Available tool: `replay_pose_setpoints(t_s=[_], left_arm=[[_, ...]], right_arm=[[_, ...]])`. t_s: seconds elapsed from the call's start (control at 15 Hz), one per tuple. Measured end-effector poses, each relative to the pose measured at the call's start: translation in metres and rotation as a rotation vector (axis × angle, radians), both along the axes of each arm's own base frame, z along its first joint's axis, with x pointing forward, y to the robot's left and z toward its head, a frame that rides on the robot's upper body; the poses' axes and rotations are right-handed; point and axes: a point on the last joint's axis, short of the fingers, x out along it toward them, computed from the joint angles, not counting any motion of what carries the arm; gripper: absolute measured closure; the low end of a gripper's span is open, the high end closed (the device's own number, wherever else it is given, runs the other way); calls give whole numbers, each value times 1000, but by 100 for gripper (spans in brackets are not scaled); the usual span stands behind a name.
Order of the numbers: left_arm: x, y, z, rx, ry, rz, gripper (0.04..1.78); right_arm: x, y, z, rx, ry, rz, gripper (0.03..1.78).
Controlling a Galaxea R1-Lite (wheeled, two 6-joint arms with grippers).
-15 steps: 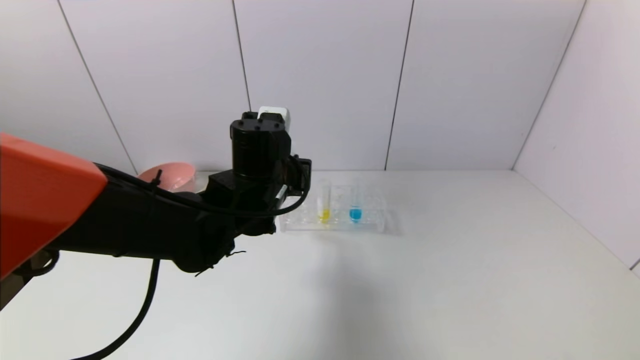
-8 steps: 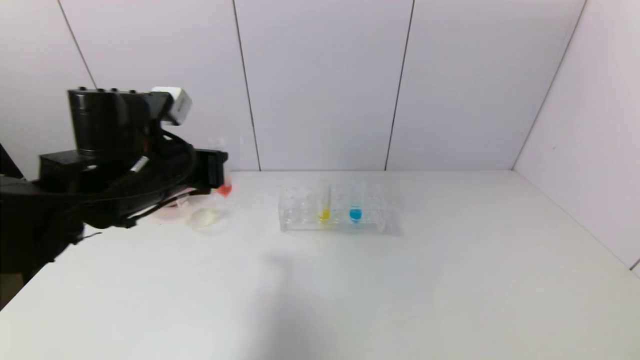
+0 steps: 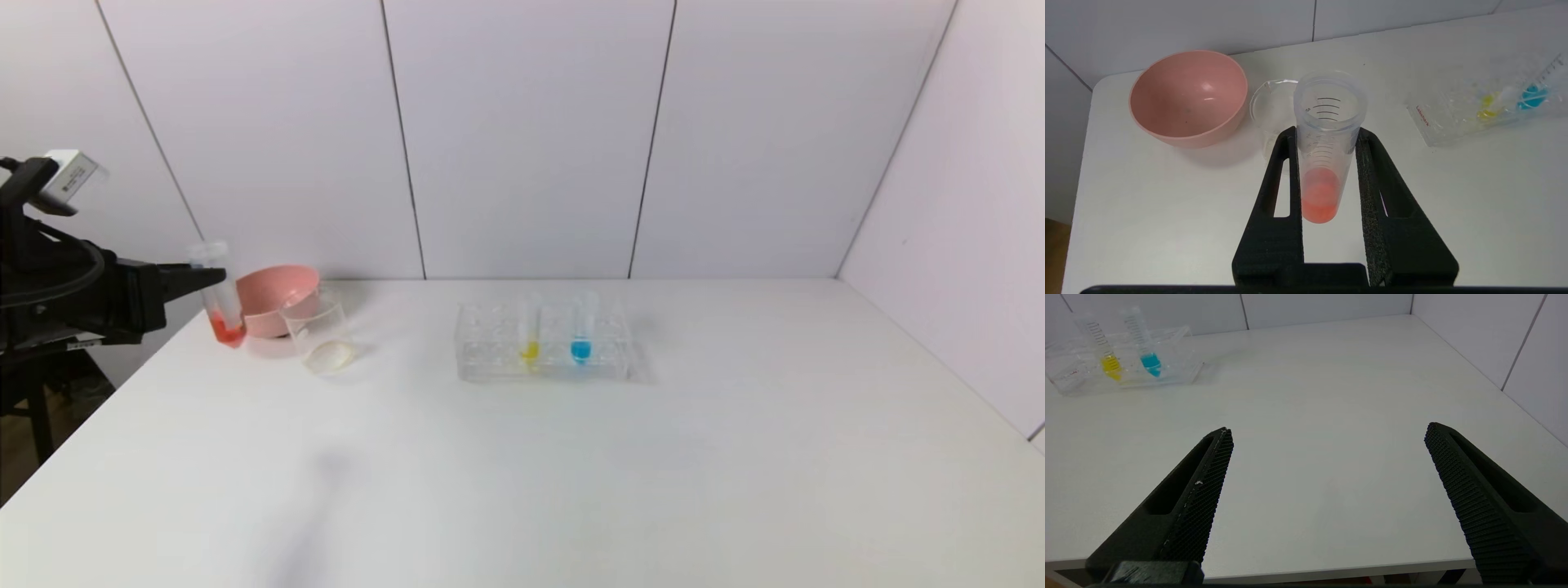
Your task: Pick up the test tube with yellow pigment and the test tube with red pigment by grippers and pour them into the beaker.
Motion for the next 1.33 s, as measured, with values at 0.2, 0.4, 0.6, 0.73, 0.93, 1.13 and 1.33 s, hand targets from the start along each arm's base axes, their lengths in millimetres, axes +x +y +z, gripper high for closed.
replay_pose_setpoints(t_s=[0.2, 0.4, 0.6, 0.73, 0.93, 1.13, 1.33], left_arm=[[15, 9, -11, 104, 42, -29, 140], [32, 13, -13, 241, 80, -44, 140], [47, 13, -11, 390, 155, -40, 140], [53, 9, -10, 442, 197, -67, 140], [58, 5, -4, 502, 229, -105, 140], [73, -2, -1, 600, 270, -82, 140], [92, -10, 2, 713, 311, -70, 140]], right_arm=[[0, 0, 0, 0, 0, 0, 10], [0, 0, 0, 0, 0, 0, 10], [0, 0, 0, 0, 0, 0, 10], [0, 0, 0, 0, 0, 0, 10], [0, 0, 0, 0, 0, 0, 10], [0, 0, 0, 0, 0, 0, 10], [0, 0, 0, 0, 0, 0, 10]])
